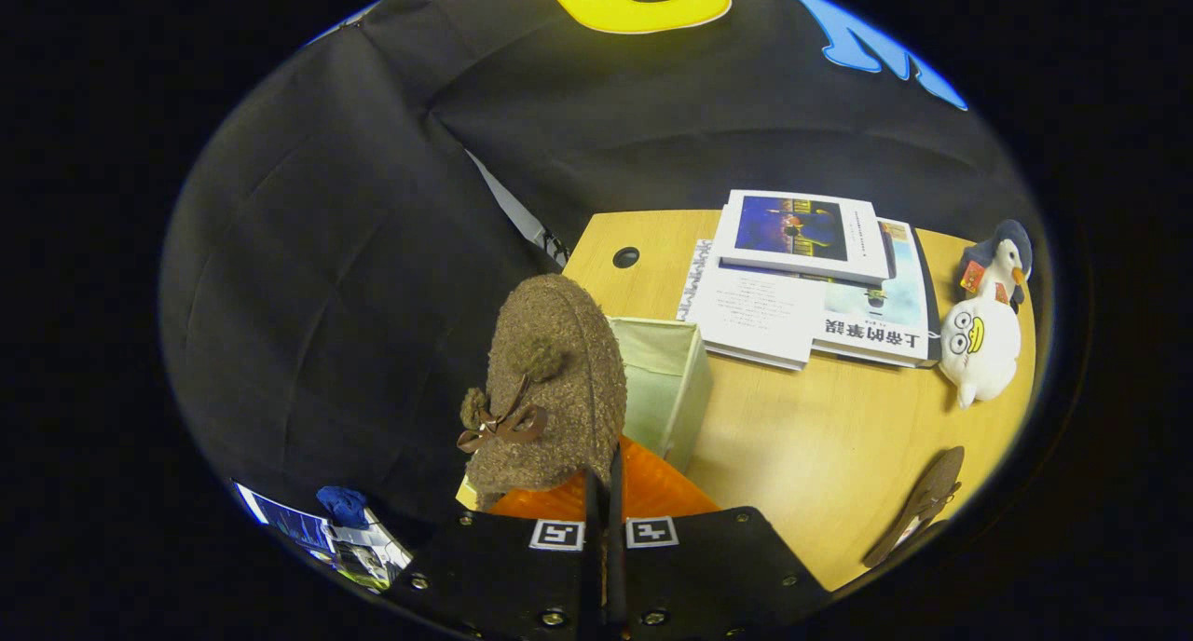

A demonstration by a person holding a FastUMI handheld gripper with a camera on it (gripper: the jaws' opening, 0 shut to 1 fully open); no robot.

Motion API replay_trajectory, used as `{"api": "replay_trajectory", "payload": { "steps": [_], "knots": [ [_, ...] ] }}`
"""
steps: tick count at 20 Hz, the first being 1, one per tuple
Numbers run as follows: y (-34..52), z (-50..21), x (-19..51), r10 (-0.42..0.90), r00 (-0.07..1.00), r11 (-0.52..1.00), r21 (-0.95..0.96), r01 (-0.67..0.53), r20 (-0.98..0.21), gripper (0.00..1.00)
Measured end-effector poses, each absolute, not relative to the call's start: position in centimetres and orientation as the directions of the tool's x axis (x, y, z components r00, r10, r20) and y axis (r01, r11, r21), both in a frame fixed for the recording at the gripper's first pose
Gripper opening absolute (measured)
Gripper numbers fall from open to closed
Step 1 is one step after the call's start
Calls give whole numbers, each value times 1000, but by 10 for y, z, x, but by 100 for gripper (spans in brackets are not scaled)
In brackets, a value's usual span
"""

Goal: Open the storage box then place both shoes into the box .Put the left shoe in first, then the right shoe, with the right side of both shoes facing outward in a uniform manner.

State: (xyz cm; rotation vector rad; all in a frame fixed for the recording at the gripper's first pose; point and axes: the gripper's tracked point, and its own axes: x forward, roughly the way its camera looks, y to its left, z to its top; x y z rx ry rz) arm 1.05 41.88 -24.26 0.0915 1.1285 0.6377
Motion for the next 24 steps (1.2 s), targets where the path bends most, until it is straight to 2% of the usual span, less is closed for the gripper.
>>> {"api": "replay_trajectory", "payload": {
  "steps": [6,16,18,21,22,24],
  "knots": [
    [450,-282,9,491,208,834,387,-394,-846,2],
    [490,-321,8,458,180,829,345,-441,-871,2],
    [493,-336,9,446,174,826,329,-458,-878,18],
    [490,-328,13,445,201,829,317,-460,-872,83],
    [490,-324,16,452,210,828,320,-461,-867,90],
    [488,-314,17,467,217,821,330,-465,-857,91]
  ]
}}
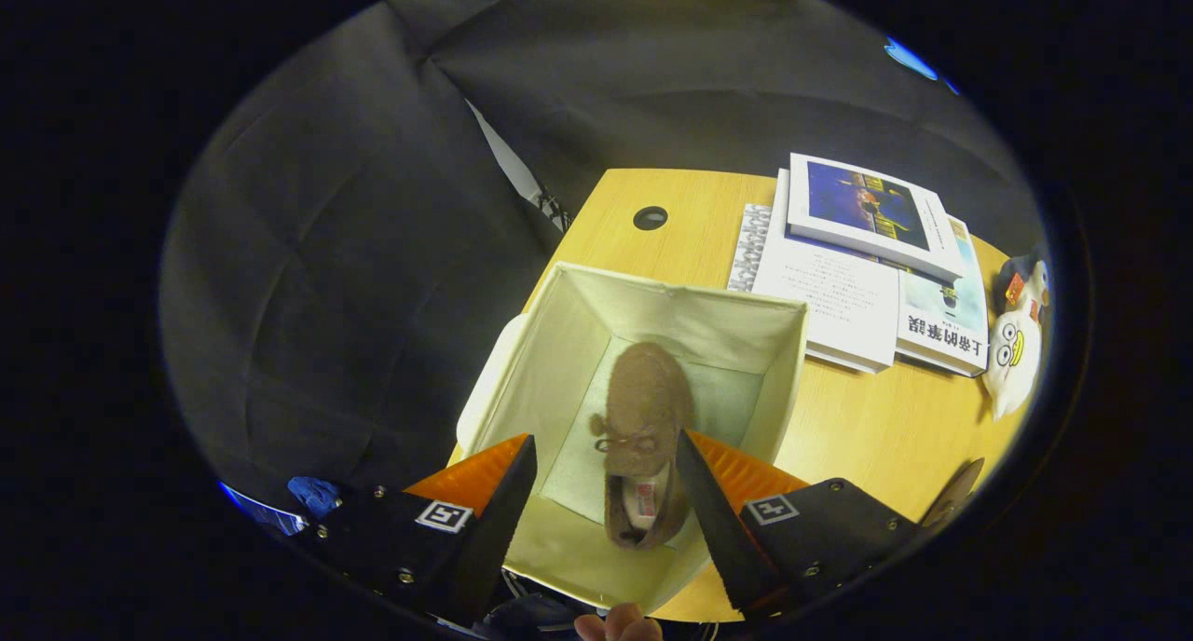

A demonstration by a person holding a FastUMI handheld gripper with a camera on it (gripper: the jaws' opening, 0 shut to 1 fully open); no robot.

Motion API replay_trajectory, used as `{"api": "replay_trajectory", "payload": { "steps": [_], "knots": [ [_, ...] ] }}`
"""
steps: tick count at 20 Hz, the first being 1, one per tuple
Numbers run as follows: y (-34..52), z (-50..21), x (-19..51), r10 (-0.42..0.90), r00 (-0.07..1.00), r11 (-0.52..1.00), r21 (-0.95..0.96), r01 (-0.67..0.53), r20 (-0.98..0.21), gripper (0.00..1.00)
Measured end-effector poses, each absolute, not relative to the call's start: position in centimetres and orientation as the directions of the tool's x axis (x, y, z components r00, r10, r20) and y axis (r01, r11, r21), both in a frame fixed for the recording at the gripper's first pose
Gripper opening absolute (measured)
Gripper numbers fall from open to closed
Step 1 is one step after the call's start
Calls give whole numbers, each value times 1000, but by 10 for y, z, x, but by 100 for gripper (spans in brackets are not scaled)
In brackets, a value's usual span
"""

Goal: Open the storage box then place both shoes into the box .Put the left shoe in first, then the right shoe, with the right side of both shoes facing outward in a uniform manner.

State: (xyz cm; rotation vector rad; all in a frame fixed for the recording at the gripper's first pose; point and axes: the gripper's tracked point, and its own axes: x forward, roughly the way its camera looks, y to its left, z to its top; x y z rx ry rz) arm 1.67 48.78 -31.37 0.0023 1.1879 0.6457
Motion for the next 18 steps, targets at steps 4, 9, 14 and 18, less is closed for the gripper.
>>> {"api": "replay_trajectory", "payload": {
  "steps": [4,9,14,18],
  "knots": [
    [477,-286,20,505,240,810,359,-464,-829,91],
    [441,-259,29,538,286,793,360,-492,-793,91],
    [385,-244,33,551,325,794,362,-488,-769,91],
    [334,-239,34,532,353,809,341,-478,-770,91]
  ]
}}
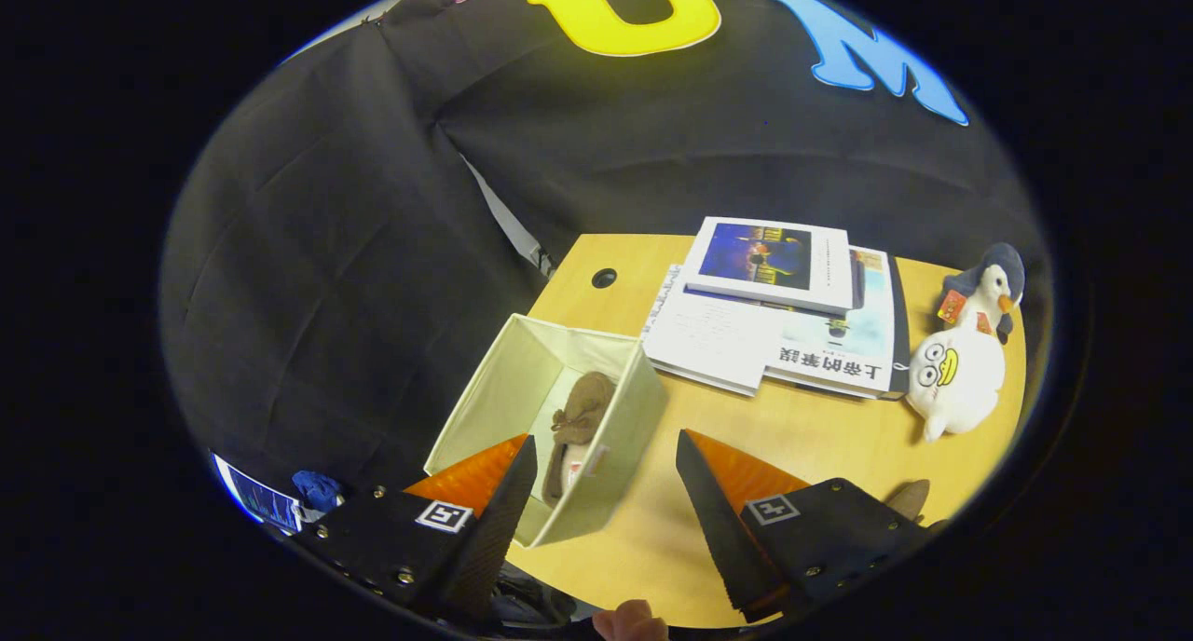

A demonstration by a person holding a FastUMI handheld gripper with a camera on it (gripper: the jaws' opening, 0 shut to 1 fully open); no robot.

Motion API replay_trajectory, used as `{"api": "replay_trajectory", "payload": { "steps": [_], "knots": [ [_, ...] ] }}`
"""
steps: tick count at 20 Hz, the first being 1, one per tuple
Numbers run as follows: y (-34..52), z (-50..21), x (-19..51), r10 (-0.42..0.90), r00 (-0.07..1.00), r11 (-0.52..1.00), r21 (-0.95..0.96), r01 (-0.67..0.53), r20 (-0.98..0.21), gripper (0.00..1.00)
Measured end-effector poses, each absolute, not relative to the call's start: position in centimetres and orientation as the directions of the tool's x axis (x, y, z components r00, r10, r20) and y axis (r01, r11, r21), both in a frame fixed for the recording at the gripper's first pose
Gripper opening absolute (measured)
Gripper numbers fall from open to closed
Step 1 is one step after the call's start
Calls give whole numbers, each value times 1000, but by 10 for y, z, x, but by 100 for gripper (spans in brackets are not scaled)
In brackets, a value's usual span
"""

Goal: Open the storage box then place both shoes into the box .Put the left shoe in first, then the right shoe, with the right side of both shoes facing outward in a uniform manner.

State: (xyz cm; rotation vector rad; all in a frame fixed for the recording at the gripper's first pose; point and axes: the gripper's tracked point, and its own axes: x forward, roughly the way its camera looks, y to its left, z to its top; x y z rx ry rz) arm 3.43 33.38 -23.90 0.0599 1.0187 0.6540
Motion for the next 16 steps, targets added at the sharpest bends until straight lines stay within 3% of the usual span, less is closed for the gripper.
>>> {"api": "replay_trajectory", "payload": {
  "steps": [16],
  "knots": [
    [154,-269,23,422,430,891,277,-360,-798,91]
  ]
}}
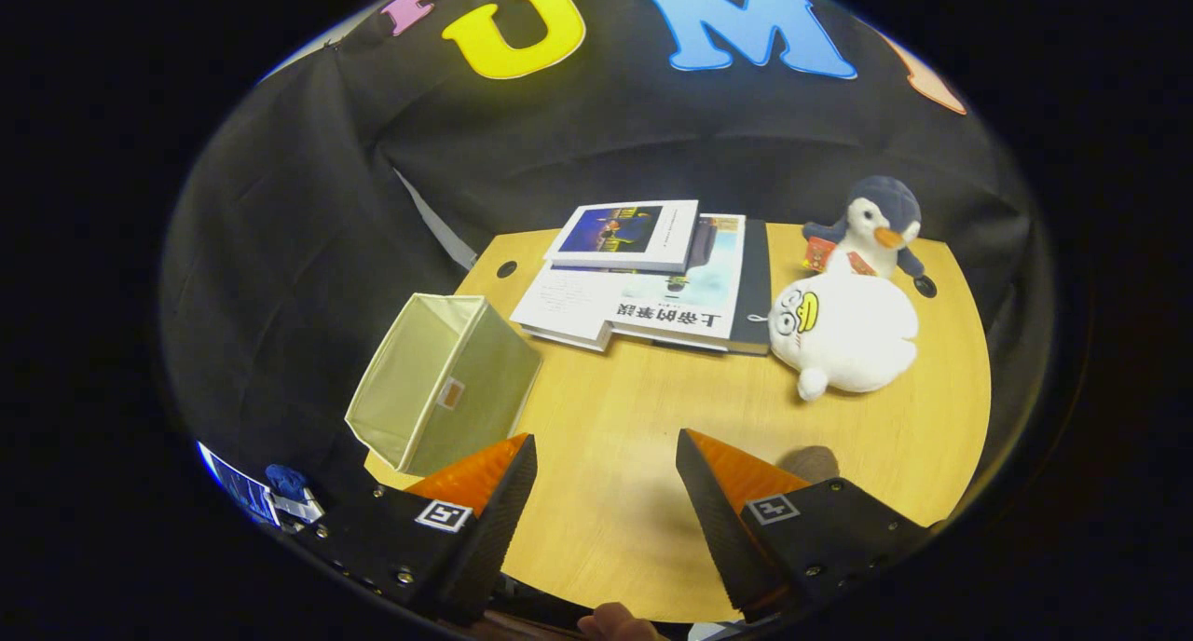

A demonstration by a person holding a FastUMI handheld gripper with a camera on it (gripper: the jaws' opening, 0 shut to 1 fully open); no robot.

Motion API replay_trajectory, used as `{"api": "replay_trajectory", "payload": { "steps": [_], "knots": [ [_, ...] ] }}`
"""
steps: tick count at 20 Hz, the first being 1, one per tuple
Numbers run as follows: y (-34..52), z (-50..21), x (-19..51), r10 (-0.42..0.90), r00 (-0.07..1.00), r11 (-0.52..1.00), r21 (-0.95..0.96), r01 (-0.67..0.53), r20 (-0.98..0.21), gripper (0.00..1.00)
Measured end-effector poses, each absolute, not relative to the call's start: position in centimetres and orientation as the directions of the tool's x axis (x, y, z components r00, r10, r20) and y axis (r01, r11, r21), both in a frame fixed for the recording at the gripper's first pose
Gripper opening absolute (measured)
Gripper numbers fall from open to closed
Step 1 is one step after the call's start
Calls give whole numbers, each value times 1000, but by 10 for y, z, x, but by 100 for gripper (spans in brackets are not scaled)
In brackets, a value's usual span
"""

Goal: Open the storage box then place both shoes into the box .Put the left shoe in first, then the right shoe, with the right side of both shoes facing outward in a uniform manner.

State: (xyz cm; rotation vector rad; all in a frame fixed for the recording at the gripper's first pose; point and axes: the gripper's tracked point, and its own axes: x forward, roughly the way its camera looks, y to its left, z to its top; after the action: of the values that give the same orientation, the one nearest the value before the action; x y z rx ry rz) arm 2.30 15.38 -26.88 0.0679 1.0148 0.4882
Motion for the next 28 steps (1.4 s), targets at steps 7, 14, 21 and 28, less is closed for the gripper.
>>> {"api": "replay_trajectory", "payload": {
  "steps": [7,14,21,28],
  "knots": [
    [77,-299,4,353,465,926,232,-299,-812,91],
    [-8,-350,-27,225,434,971,166,-170,-872,92],
    [-47,-392,-53,183,355,981,143,-135,-917,92],
    [-57,-428,-46,108,302,994,93,-64,-947,88]
  ]
}}
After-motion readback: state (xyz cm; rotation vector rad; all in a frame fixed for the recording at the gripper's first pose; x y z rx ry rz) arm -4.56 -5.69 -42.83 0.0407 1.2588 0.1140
